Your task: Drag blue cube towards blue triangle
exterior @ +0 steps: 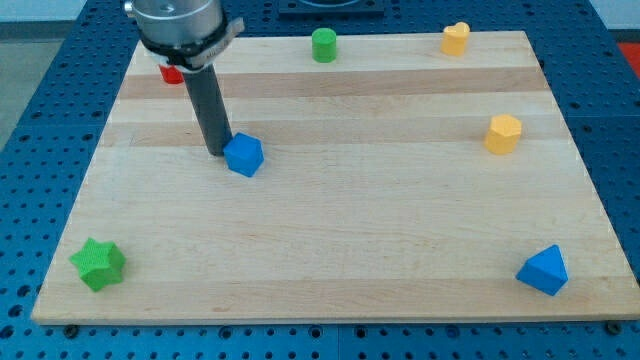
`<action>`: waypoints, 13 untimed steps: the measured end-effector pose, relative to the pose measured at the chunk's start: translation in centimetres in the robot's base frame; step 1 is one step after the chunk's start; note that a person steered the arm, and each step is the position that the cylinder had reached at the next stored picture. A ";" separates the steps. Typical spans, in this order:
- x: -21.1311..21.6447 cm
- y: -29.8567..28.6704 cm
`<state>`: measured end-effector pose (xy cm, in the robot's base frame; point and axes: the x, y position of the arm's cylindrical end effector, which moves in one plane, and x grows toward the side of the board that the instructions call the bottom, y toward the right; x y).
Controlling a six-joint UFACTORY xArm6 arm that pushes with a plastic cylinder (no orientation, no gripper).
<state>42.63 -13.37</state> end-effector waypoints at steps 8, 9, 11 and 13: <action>4.7 23.3; 4.7 25.2; 7.8 27.2; 7.4 28.7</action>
<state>49.99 15.33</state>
